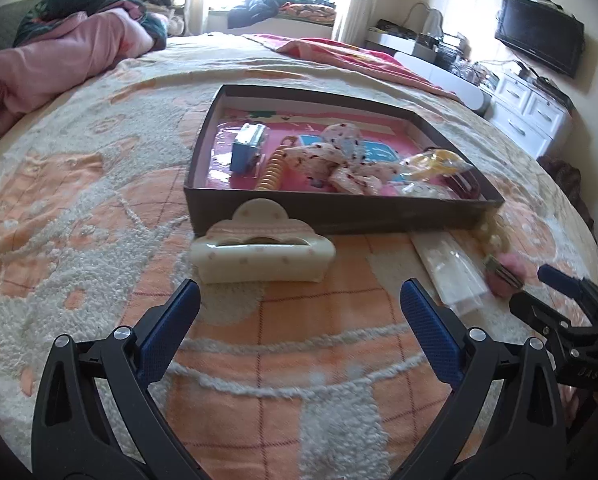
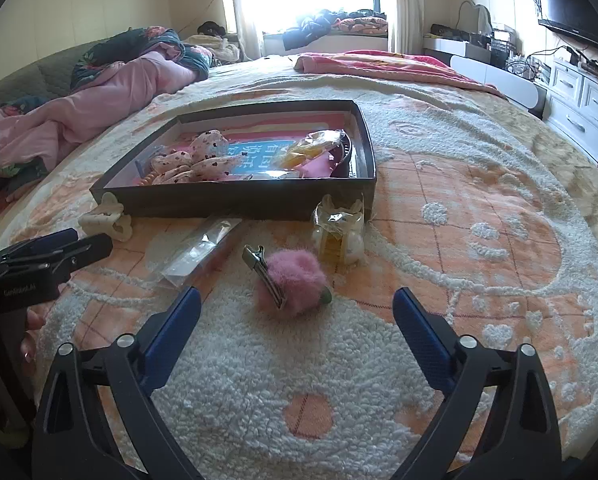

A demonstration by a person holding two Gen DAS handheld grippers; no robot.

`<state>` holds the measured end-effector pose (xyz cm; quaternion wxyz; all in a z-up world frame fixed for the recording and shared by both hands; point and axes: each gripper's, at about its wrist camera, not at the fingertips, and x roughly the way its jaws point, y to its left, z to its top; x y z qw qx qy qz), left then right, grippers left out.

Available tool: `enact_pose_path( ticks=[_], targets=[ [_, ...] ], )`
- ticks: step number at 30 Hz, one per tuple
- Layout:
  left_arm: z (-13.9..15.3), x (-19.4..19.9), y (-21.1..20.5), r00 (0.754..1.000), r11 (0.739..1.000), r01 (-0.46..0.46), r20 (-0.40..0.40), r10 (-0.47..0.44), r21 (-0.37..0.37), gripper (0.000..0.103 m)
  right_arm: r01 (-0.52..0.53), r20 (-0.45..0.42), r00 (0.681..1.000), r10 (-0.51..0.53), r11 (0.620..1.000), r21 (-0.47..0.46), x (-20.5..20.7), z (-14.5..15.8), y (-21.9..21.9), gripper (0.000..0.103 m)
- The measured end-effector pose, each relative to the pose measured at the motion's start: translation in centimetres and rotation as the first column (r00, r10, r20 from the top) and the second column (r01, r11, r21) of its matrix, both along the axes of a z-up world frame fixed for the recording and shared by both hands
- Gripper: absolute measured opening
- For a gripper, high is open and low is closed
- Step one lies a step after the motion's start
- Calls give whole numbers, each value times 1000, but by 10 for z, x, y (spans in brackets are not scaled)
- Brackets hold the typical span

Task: Organize jewelry
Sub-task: 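Grasp the white claw clip with the left tool while the right grasps the pink pom-pom clip, then carry the claw clip and pom-pom clip into the tray and open both tools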

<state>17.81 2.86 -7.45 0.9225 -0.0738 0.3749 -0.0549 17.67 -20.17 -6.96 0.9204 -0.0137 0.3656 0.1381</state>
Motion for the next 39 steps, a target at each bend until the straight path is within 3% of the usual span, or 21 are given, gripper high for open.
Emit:
enact_pose_path(
  ticks=[3, 8, 11, 16, 19, 23, 28, 39],
  targets=[
    [-1, 5, 3, 1000, 1000, -11, -10, 11, -15, 92, 5, -10, 1000, -5, 1000, 11, 4, -2, 0, 90],
    [-1, 15, 7, 999, 999, -34, -23, 33, -29, 92, 7, -24, 1000, -6, 1000, 21, 11, -5, 0, 79],
    [-1, 21, 9, 998, 998, -56, -28, 55, -33, 92, 5, -34, 999, -4, 1000, 26, 13, -7, 1, 69],
    [-3, 30, 14, 997, 996, -76, -35, 74, -52, 92, -7, -39, 999, 8, 1000, 27, 16, -9, 4, 42],
    [-5, 33, 15, 997, 995, -77, -38, 74, -60, 92, -17, -34, 999, 18, 1000, 22, 15, -10, 6, 33],
    [-6, 35, 14, 997, 995, -72, -41, 69, -64, 91, -35, -27, 999, 35, 999, 28, 12, -7, 7, 31],
    [-7, 36, 13, 997, 996, -68, -50, 65, -55, 70, -38, -13, 999, 39, 998, 45, 8, -4, 5, 31],
    [1, 22, 3, 1000, 999, -10, -23, 9, -36, 67, -66, 21, 998, 64, 996, 59, -4, 7, 5, 31]
  ],
)
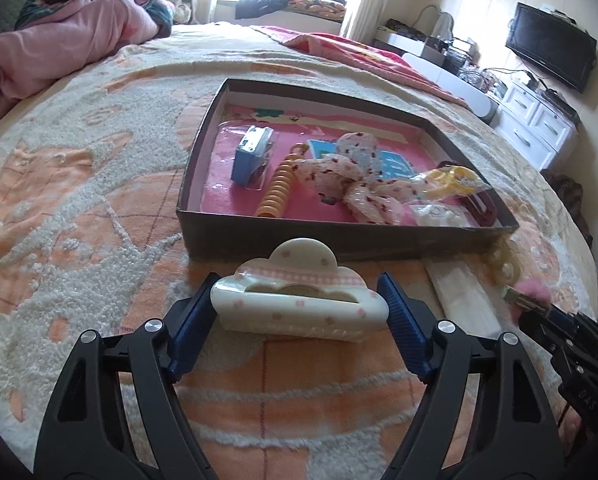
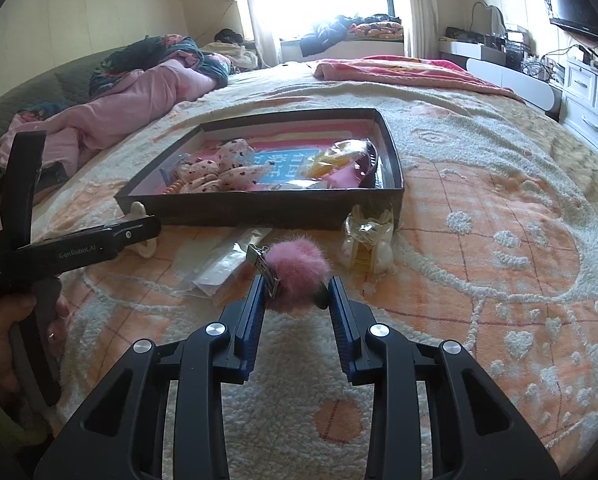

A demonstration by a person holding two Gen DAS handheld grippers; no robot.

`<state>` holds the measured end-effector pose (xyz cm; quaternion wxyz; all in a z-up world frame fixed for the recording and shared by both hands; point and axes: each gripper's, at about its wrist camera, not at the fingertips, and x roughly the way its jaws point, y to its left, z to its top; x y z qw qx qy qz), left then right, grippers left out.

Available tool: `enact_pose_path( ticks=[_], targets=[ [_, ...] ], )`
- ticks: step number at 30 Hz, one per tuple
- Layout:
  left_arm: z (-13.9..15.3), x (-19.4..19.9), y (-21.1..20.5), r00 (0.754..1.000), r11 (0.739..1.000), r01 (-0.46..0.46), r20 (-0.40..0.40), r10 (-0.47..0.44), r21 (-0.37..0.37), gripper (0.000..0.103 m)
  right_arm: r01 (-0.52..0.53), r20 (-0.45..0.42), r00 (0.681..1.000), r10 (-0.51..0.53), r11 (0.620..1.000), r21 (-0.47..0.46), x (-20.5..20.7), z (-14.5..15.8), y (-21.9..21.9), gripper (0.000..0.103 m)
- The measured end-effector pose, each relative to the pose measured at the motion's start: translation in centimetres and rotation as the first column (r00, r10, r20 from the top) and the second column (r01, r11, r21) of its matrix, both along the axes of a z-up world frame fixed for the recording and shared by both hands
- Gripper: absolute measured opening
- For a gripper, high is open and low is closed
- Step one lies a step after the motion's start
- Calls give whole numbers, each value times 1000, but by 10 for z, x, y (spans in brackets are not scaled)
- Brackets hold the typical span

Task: Organize jewelry
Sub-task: 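Carry the claw clip and pom-pom clip into the tray and open both tools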

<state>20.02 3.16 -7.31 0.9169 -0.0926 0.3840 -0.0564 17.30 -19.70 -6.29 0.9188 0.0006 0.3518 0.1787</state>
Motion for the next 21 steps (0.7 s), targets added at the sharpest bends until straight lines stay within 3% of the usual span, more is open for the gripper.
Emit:
enact_pose_path(
  ticks=[13, 21],
  targets=[
    [19, -29, -9, 997, 998, 61, 42, -61, 4, 65, -58, 49, 997, 58, 998, 2, -11, 16, 15, 31],
    [36, -26, -9, 994, 998, 67, 82, -67, 0, 65, -65, 66, 996, 65, 998, 2, -5, 23, 20, 31]
  ],
)
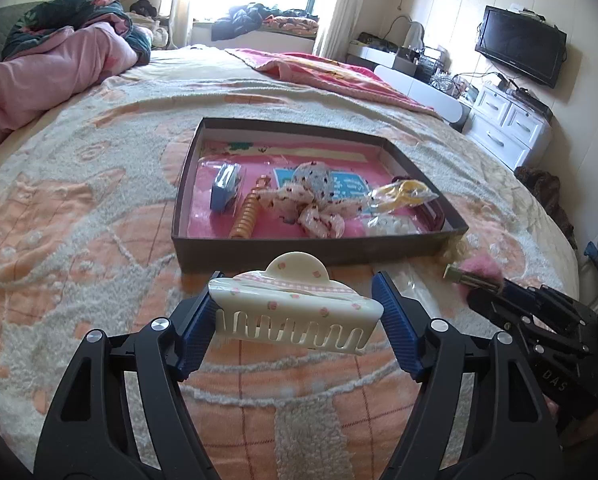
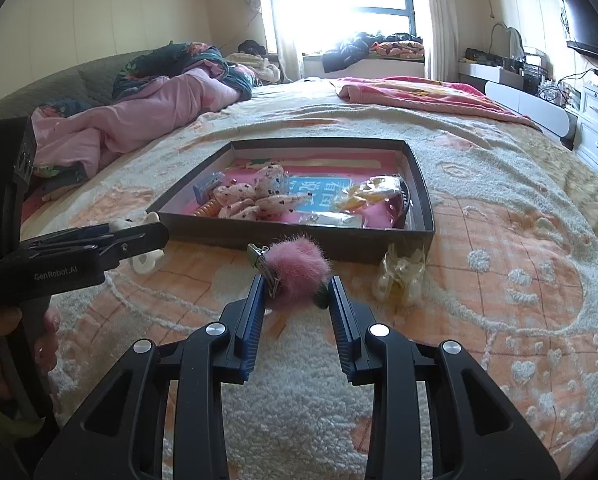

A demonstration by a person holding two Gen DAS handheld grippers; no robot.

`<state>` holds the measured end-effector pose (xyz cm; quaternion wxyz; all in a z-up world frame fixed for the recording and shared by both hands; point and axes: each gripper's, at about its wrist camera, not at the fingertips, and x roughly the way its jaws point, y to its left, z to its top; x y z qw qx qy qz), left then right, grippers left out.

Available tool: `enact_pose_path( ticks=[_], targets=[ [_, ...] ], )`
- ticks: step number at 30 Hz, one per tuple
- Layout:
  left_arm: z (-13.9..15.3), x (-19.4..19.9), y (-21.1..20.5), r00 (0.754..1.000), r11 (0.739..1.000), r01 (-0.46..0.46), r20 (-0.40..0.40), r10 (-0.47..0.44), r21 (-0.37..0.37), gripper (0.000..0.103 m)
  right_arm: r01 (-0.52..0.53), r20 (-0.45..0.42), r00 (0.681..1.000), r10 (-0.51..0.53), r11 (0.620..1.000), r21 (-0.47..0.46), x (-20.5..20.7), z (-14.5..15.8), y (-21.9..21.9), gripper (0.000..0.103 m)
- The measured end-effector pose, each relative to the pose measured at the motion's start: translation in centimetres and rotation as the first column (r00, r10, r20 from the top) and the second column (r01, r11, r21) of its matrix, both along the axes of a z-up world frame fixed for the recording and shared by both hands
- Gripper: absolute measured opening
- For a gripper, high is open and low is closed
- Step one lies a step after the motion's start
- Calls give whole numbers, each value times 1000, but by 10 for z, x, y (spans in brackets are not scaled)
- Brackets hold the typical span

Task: Organize jewelry
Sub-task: 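Carry the claw clip and pom-pom clip into the tray and open both tools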

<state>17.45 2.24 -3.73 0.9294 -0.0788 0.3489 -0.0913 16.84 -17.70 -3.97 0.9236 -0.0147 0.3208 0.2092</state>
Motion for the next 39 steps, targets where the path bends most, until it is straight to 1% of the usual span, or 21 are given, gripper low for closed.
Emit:
enact_pose_path(
  ticks=[7, 13, 20, 28, 35, 39],
  targets=[
    [14, 15, -1, 999, 1000, 4, 32, -4, 2, 65, 7, 13, 1000, -7, 1000, 0, 11, 6, 0, 31],
    [20, 29, -7, 999, 1000, 9, 51, -10, 22, 65, 24, 23, 999, -24, 1000, 2, 23, 12, -1, 31],
    [18, 47, -12, 999, 999, 11, 48, -13, 34, 65, 44, 31, 999, -44, 999, 0, 41, 14, -2, 31],
    [18, 69, -14, 999, 999, 7, 52, -9, 36, 65, 64, 58, 996, -65, 998, 5, 71, 23, -4, 31],
    [19, 89, -16, 998, 1000, 0, 59, -2, 31, 65, 78, 51, 996, -77, 997, -11, 91, 19, -5, 31],
    [19, 101, -18, 998, 999, 0, 62, -2, 34, 65, 83, 30, 996, -82, 996, -24, 103, 12, -6, 31]
  ],
)
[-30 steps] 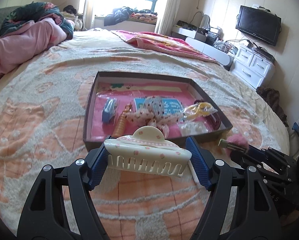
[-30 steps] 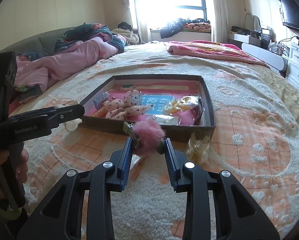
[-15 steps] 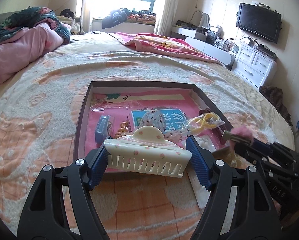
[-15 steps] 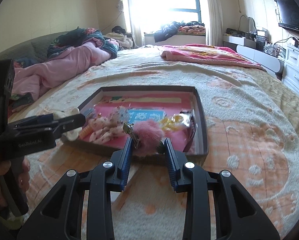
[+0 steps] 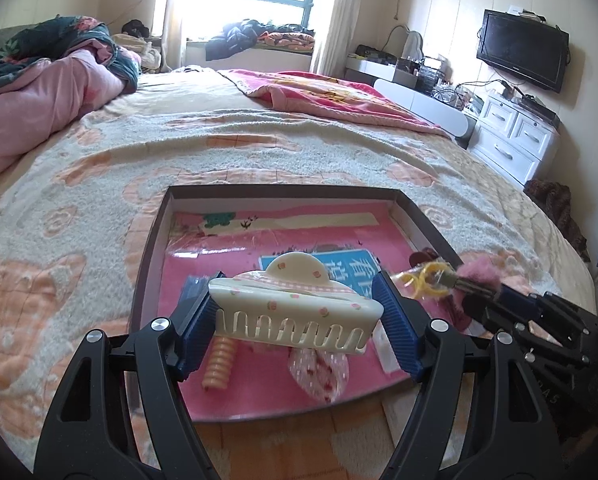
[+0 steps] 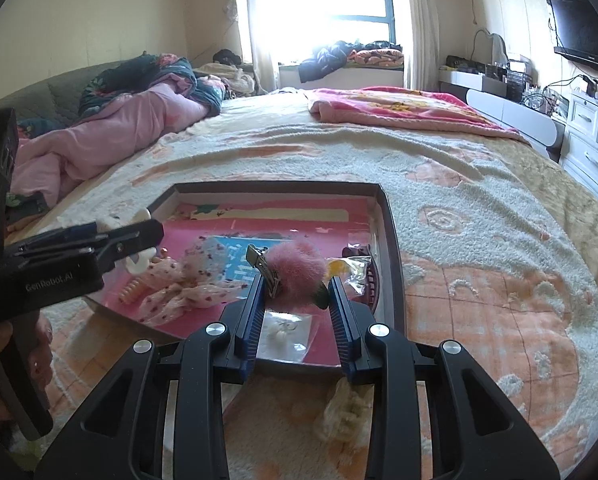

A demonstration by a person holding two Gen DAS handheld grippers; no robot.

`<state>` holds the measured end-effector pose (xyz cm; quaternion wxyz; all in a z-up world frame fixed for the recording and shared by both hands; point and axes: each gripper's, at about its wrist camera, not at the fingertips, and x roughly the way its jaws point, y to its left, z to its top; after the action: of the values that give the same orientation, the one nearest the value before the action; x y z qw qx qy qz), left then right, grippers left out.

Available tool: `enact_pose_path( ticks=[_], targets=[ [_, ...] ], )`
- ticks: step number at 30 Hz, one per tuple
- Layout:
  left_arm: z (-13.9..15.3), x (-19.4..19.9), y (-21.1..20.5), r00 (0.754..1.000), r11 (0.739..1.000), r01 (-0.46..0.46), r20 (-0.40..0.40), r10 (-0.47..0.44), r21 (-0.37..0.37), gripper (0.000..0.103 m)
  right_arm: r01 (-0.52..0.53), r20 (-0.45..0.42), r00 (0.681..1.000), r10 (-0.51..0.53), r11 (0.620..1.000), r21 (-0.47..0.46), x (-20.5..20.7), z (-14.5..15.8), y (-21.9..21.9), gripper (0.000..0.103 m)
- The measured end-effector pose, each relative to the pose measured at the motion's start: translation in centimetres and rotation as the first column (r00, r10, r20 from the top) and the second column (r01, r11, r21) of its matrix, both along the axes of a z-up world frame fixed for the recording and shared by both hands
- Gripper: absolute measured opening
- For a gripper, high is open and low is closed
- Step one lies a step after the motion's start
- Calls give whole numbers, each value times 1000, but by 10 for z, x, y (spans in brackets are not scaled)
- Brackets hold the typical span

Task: Organize jewelry
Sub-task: 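Carry the claw clip and pom-pom clip into the tray and open both tools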

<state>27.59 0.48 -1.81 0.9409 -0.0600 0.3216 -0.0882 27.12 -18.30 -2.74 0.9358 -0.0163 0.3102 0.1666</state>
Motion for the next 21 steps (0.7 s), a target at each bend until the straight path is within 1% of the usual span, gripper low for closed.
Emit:
enact_pose_path(
  ticks=[10, 13, 21],
  targets=[
    [-6, 37, -11, 1000, 1000, 12, -20, -11, 7, 65, -14, -67, 998, 12, 1000, -19, 21, -20, 3, 31],
    [-9, 46, -14, 999, 1000, 15, -30, -15, 9, 65, -35, -91, 995, 33, 999, -23, 22, -26, 7, 31],
    [-21, 58, -16, 997, 1000, 20, -69, -21, -6, 65, -82, -103, 992, 77, 996, -47, 16, -30, 18, 31]
  ],
)
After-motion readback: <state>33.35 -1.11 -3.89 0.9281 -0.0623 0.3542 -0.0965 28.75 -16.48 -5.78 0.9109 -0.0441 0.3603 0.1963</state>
